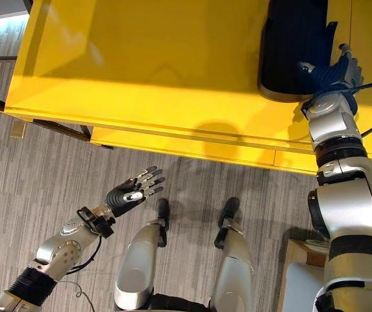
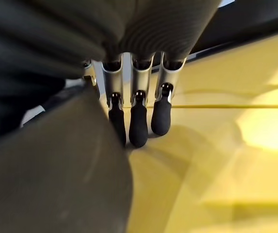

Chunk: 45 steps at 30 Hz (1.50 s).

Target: Move parts from the plastic box to the shelf.

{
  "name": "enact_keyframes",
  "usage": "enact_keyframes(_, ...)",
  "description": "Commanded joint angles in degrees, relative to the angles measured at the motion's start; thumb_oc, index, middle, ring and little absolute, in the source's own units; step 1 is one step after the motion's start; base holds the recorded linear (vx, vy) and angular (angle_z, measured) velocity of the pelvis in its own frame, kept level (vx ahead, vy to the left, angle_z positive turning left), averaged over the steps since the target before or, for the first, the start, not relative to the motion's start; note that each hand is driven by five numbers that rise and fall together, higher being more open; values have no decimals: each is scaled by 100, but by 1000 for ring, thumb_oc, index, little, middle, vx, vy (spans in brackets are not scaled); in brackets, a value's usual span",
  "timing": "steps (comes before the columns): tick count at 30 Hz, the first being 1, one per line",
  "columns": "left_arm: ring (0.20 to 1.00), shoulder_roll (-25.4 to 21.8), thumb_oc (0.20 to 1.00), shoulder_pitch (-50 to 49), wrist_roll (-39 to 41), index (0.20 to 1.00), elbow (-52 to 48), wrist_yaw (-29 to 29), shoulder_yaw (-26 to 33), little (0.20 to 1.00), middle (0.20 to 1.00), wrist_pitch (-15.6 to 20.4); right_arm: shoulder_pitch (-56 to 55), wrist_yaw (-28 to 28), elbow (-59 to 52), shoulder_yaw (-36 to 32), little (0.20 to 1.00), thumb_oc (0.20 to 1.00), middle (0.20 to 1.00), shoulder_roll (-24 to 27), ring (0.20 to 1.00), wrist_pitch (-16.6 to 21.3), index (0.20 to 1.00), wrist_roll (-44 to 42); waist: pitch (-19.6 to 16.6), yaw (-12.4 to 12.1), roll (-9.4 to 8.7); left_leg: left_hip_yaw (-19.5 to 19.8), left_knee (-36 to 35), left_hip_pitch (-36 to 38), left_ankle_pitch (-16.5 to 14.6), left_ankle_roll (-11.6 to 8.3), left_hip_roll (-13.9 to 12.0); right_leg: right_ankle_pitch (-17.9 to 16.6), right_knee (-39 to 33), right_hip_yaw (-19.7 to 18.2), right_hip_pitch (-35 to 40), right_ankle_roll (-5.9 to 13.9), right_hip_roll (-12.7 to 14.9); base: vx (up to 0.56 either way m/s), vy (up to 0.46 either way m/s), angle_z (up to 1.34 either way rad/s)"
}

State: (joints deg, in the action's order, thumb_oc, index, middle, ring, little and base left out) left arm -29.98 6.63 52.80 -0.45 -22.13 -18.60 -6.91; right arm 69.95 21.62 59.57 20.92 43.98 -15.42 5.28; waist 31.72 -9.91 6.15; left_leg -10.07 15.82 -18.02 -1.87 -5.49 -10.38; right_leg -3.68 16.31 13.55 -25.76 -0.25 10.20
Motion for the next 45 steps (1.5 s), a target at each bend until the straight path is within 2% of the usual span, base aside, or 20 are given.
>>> enact_keyframes(1,1000,-27,1000,-309,155,1000,-698,-97,-186,1000,1000,224,530,255,-48,397,1000,1000,1000,544,1000,-47,1000,121,-192,-20,226,263,-250,-299,633,21,-34,1077,1473,134,46,294,167,0,0,0)
enact_keyframes(8,1000,-18,1000,-342,138,1000,-740,-116,-189,1000,1000,205,499,509,24,319,1000,1000,1000,565,1000,-184,1000,-170,-192,-12,216,249,-254,-259,619,26,-49,1061,1435,125,76,294,160,0,0,0)
enact_keyframes(10,1000,5,1000,-360,152,1000,-746,-113,-218,1000,1000,211,441,987,-27,204,1000,1000,1000,522,1000,-146,1000,-297,-192,11,215,236,-233,-231,597,26,-54,1061,1420,106,105,284,151,-5,17,0)
enact_keyframes(11,1000,26,1000,-376,261,1000,-745,-142,-243,1000,1000,192,393,1631,-102,86,1000,1000,1000,501,1000,-67,1000,-391,-192,34,222,219,-240,-209,590,34,-60,1053,1399,82,116,281,142,0,0,0)
enact_keyframes(12,1000,31,1000,-380,318,1000,-749,-149,-252,1000,1000,175,386,1774,-119,53,1000,1000,1000,501,1000,-41,1000,-379,-192,39,224,218,-245,-198,585,37,-59,1052,1392,76,122,282,139,-17,42,-1)
enact_keyframes(13,1000,38,1000,-411,687,1000,-831,-170,-256,1000,1000,35,314,2220,-273,-175,1000,1000,1000,525,1000,367,1000,-193,-192,70,234,232,-251,-164,558,37,-46,1060,1356,53,158,298,128,-12,32,-3)
enact_keyframes(18,1000,136,1000,-507,898,1000,-812,-200,-240,1000,1000,31,36,2769,-1156,-676,1000,1000,1000,443,1000,964,1000,263,-192,124,239,219,-298,-23,510,61,-4,1051,1257,6,288,316,125,-14,30,-7)
enact_keyframes(21,1000,260,1000,-626,1300,1000,-770,-379,-223,1000,1000,26,-131,2819,-1791,-882,1000,1000,1000,402,1000,1437,1000,235,-192,144,242,246,-357,146,492,67,35,1048,1137,-14,480,306,108,-12,13,-4)
enact_keyframes(25,1000,343,1000,-746,1059,1000,-682,-576,-173,1000,1000,45,-313,2751,-2293,-1068,1000,1000,1000,367,1000,1614,1000,324,-193,161,219,247,-448,379,498,64,50,1026,1005,-26,719,297,90,1,8,-1)
enact_keyframes(27,1000,354,1000,-877,978,1000,-608,-749,-161,1000,1000,112,-442,2472,-2585,-1220,1000,1000,1000,345,1000,1695,1000,-94,-322,173,213,253,-555,501,533,52,37,975,851,-36,852,279,50,24,41,-3)
enact_keyframes(34,1000,432,1000,-1077,797,1000,-478,-968,-84,1000,1000,215,-1022,1689,-3043,-1553,1000,1000,1000,78,1000,1479,1000,-661,-560,242,147,227,-748,811,560,24,10,927,574,-55,1201,287,35,34,45,1)
enact_keyframes(37,1000,607,1000,-1167,650,1000,-360,-1016,-8,1000,1000,207,-1902,1476,-3349,-1779,1000,1000,1000,-346,1000,1110,1000,-1040,-736,351,57,143,-951,1096,618,29,-32,842,321,-85,1490,322,19,73,55,2)
enact_keyframes(39,1000,708,1000,-1165,568,1000,-265,-992,-9,1000,1000,205,-2398,1526,-3252,-1884,1000,1000,1000,-602,1000,926,1000,-1322,-830,412,1,96,-1049,1256,646,35,-60,797,151,-100,1689,332,-5,77,5,1)
enact_keyframes(45,1000,787,1000,-1059,558,1000,-119,-898,-23,1000,1000,174,-2883,1213,-2797,-2146,1000,1000,1000,-932,1000,1019,1000,-1879,-949,493,-58,41,-1172,1472,679,26,-99,736,-95,-104,1971,342,-58,33,-6,-2)
